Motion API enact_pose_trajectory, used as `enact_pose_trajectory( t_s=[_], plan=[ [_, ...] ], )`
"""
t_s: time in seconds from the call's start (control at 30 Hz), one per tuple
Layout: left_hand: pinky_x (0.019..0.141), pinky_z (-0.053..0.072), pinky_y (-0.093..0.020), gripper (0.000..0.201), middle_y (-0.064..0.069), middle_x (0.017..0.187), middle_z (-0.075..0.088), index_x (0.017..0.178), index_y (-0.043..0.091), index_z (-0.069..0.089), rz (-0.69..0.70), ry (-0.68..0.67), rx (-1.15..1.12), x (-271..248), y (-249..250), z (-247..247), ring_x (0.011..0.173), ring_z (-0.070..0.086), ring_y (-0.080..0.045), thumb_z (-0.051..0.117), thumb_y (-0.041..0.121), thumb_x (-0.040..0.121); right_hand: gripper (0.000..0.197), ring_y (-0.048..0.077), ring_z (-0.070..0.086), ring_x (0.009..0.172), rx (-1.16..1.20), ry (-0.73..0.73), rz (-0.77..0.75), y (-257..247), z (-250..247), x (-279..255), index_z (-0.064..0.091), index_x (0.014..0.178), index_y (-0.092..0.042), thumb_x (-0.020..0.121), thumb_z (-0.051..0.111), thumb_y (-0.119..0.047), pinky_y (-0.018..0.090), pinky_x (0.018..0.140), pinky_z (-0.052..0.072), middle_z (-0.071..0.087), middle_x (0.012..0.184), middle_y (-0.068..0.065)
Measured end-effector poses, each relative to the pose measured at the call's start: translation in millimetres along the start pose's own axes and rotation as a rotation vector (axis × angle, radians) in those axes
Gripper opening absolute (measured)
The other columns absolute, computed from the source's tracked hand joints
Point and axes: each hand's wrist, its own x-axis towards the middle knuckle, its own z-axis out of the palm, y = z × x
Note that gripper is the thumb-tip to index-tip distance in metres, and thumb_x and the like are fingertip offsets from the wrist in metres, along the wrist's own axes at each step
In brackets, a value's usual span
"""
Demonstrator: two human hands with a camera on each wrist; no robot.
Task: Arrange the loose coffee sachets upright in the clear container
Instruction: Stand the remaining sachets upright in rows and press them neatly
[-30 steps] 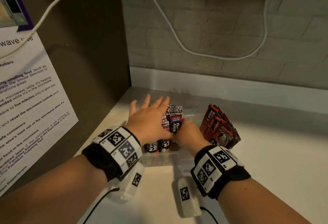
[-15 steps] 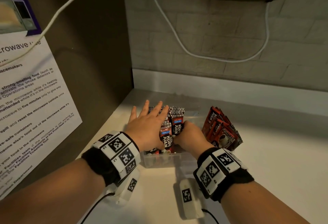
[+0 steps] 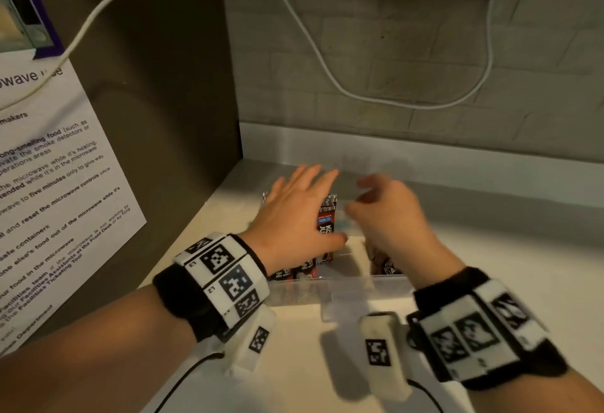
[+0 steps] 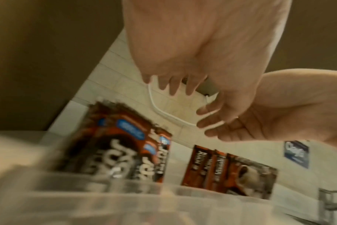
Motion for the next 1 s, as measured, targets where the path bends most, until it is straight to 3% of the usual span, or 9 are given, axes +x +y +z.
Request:
enact_pose_trajectory(
  t_s=[0.07,0.17,0.3,0.4,0.5,0.67,0.77,0.87,1.0],
  plan=[
    [0.111,0.021,-0.024,0.086,0.004,0.153,0.026,0.15,0.023,0.027,0.073,0.134,-0.223,2.6,18.7,1.4,0.14,0.026,-0.015,0.072,0.039,0.079,0.03,0.025,0.064,0.092,0.129,0.168,-0.041,6.0,-24.6,1.9,0.063,0.112,-0.014,0.082,0.065,-0.018,0.034,0.082,0.049,0.069,0.097,0.007],
    [0.112,0.027,-0.027,0.098,0.002,0.15,0.028,0.151,0.02,0.022,0.02,-0.005,-0.414,9.2,44.9,20.7,0.138,0.03,-0.015,0.079,0.04,0.074,0.022,0.021,0.06,0.085,0.316,0.214,-0.006,21.9,-53.7,8.9,0.062,0.098,-0.02,0.081,0.064,-0.034,0.037,0.077,0.048,0.068,0.099,0.008],
    [0.111,0.033,-0.037,0.118,-0.002,0.145,0.03,0.15,0.018,0.014,-0.141,-0.252,-0.47,30.1,60.2,57.8,0.137,0.03,-0.022,0.085,0.05,0.062,0.039,0.021,0.05,0.112,0.297,-0.074,0.147,43.4,-68.4,13.9,0.053,0.117,-0.031,0.09,0.044,-0.058,0.041,0.089,0.041,0.056,0.125,0.001],
    [0.115,0.029,-0.039,0.133,-0.006,0.155,0.017,0.154,0.016,-0.003,-0.209,-0.364,-0.442,41.1,63.0,71.0,0.143,0.021,-0.026,0.086,0.05,0.061,0.071,0.026,0.036,0.134,0.295,-0.267,0.207,54.2,-64.8,10.6,0.035,0.141,-0.042,0.077,0.035,-0.075,0.049,0.1,0.039,0.036,0.148,-0.007],
    [0.112,0.032,-0.039,0.131,-0.008,0.15,0.024,0.153,0.019,-0.001,-0.254,-0.378,-0.465,45.6,66.6,77.1,0.139,0.028,-0.028,0.087,0.046,0.061,0.079,0.025,0.027,0.142,0.362,-0.316,0.203,59.2,-55.8,10.8,0.024,0.146,-0.046,0.074,0.035,-0.074,0.055,0.108,0.033,0.024,0.155,-0.014],
    [0.11,0.036,-0.04,0.129,-0.009,0.142,0.027,0.153,0.022,-0.004,-0.273,-0.357,-0.535,49.8,69.1,81.2,0.134,0.033,-0.03,0.088,0.038,0.063,0.065,0.018,0.042,0.133,0.431,-0.358,0.147,61.8,-45.9,14.7,0.029,0.144,-0.047,0.082,0.034,-0.064,0.042,0.111,0.035,0.034,0.151,-0.007],
    [0.109,0.036,-0.038,0.114,-0.008,0.135,0.025,0.149,0.02,0.012,-0.275,-0.353,-0.573,50.2,69.0,80.9,0.13,0.035,-0.029,0.087,0.034,0.066,0.066,0.015,0.049,0.126,0.393,-0.371,0.129,65.6,-42.8,15.9,0.037,0.14,-0.044,0.078,0.036,-0.065,0.038,0.106,0.041,0.043,0.145,-0.004],
    [0.106,0.038,-0.039,0.101,-0.006,0.131,0.028,0.142,0.018,0.02,-0.273,-0.323,-0.58,50.6,66.3,81.5,0.126,0.039,-0.026,0.086,0.035,0.068,0.066,0.016,0.058,0.114,0.382,-0.364,0.165,70.2,-41.2,15.9,0.044,0.136,-0.041,0.076,0.036,-0.067,0.043,0.097,0.049,0.053,0.135,-0.005],
    [0.105,0.04,-0.044,0.091,-0.009,0.134,0.032,0.139,0.016,0.02,-0.3,-0.353,-0.623,52.6,63.9,81.3,0.125,0.04,-0.029,0.082,0.023,0.073,0.07,0.018,0.059,0.113,0.379,-0.341,0.18,73.4,-40.1,16.1,0.046,0.137,-0.033,0.075,0.038,-0.067,0.046,0.097,0.048,0.056,0.13,-0.004]
  ],
)
